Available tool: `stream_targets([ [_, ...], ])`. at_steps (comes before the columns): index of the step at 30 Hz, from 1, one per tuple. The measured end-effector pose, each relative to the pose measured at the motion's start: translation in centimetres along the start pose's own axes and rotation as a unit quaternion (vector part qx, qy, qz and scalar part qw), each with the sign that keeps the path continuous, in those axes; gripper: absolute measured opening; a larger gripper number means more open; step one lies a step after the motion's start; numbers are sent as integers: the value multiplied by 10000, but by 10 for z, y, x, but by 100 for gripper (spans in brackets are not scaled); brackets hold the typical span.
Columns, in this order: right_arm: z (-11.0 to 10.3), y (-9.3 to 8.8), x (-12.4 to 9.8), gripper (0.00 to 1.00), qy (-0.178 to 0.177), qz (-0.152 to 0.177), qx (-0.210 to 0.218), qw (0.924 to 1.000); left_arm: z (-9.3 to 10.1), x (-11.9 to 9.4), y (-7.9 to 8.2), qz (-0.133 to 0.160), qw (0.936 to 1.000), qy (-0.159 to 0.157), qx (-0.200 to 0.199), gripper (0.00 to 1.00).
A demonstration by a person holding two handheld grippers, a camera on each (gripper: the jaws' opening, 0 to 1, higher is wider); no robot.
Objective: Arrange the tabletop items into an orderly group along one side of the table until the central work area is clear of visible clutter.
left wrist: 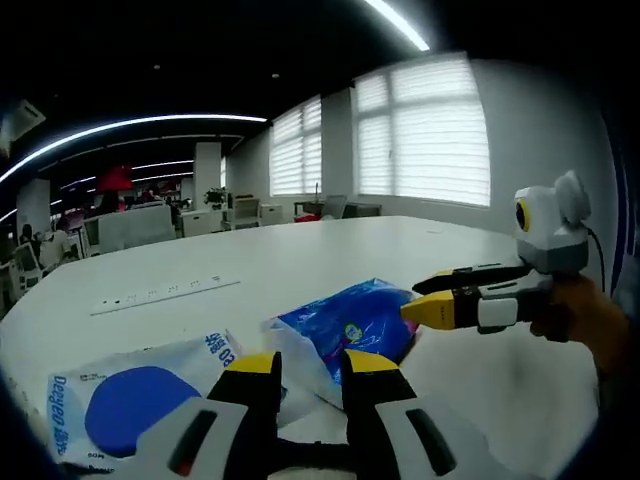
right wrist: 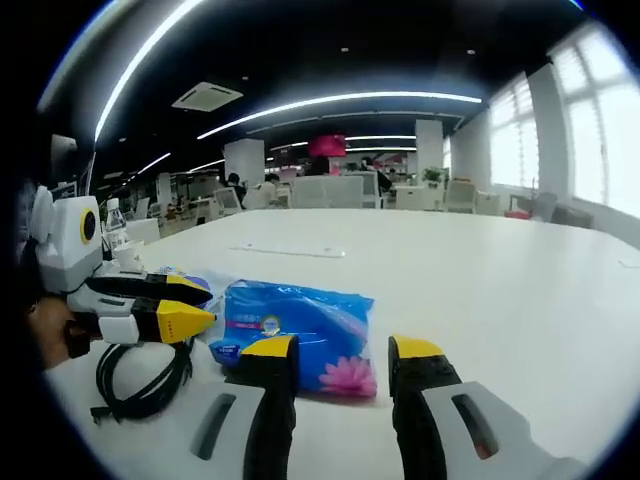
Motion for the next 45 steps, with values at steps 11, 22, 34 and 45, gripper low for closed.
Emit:
stream_targets([
  [11, -2, -3, 2, 14, -11, -127, -4, 9999, -1, 8, -2, -114, 9998, -60, -123, 7],
  [22, 3, -8, 2, 1, -180, -219, -83, 9996, 0, 10, -1, -156, 9992, -162, -342, 3],
  [34, 2, -5, -4, 0, -233, -200, -141, 9994, 2, 9, 6, -76, 9999, -94, -27, 0],
  [45, -3, 3, 4, 0, -212, -112, -343, 9991, -10, 11, 9, 14, 10000, 89, 30, 0],
])
Point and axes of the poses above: the point that each gripper's makers call its tool centre point, and the gripper's own axes: x roughly forward along the fingers, z roughly to its right, y roughly out of its top, the point moved 8 cm from there along -x, roughly backward along the fingers, and after that the axes turned 9 degrees about -x, right-handed, at the moved point
